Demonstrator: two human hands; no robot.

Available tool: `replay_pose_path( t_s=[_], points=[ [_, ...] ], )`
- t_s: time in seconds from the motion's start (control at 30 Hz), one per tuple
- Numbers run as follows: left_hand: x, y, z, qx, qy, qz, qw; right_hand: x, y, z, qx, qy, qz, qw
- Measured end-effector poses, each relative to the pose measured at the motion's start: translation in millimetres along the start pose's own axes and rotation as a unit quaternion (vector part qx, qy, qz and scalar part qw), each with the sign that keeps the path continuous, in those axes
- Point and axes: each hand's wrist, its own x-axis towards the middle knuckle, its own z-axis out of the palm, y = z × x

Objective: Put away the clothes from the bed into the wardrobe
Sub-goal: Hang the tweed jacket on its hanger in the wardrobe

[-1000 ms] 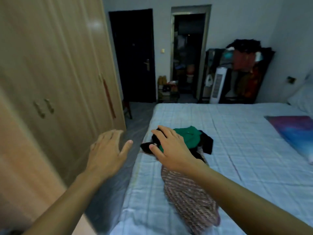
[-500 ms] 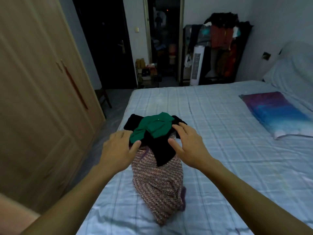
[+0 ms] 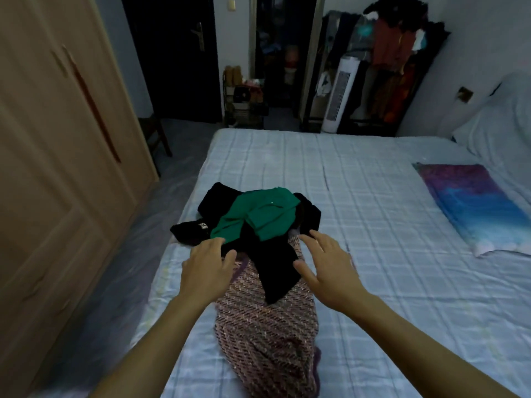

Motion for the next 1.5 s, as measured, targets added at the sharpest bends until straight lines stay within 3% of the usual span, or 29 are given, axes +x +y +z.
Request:
replay_pose_path(
  t_s=[0.2, 0.53, 0.8, 1.23, 1.3, 1.5],
  points=[
    [40.0, -59.6, 37.3, -0.007, -0.050, -0.047, 0.998, 67.5, -17.5, 79.7, -0.035, -0.106, -0.040, 0.993],
    [37.1, -130.0, 162.2, -0.032, -0.122, -0.123, 0.984, 132.7, 5.3, 197.3, -0.061, -0.178, -0.080, 0.979],
    [38.5, -143.8, 251.6, -0.046, -0.092, -0.166, 0.981, 131.1, 37.0, 285.2, -0.047, -0.251, -0.133, 0.958],
    [100.0, -145.6, 307.2, -0.041, -0.088, -0.286, 0.953, 150.3, 69.4, 301.2, -0.006, -0.214, -0.195, 0.957],
    [102.2, -144.1, 311.7, -0.023, -0.100, -0.286, 0.953, 153.9, 71.3, 301.4, 0.001, -0.211, -0.191, 0.959],
    [102.5, -148.9, 305.9, -0.095, -0.036, -0.274, 0.956, 158.7, 78.8, 297.5, 0.017, -0.226, -0.172, 0.959]
  ],
)
